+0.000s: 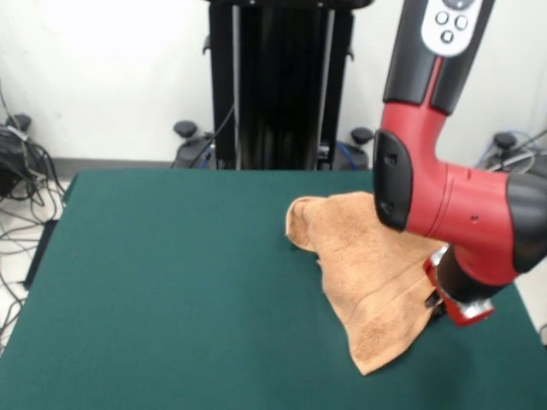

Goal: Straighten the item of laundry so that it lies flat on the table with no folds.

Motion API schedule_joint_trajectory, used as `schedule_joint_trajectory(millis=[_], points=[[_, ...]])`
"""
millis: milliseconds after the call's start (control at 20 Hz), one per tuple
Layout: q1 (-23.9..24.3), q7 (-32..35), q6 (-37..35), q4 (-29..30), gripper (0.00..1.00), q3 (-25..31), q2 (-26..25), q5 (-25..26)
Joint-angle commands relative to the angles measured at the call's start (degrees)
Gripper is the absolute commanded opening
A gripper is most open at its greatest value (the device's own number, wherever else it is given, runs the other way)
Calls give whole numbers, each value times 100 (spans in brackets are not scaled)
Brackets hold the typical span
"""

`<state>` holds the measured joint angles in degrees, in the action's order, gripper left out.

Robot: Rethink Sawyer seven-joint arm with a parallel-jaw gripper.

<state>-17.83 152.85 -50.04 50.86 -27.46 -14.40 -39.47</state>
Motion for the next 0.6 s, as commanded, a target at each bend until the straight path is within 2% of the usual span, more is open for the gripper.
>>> schedule_joint_trajectory(millis=[50,250,600], points=[[-129,1713,570,-216,0,378,-596,-137],[-167,1710,704,-296,0,372,-726,-124],[-22,1229,841,-134,0,271,-670,125]])
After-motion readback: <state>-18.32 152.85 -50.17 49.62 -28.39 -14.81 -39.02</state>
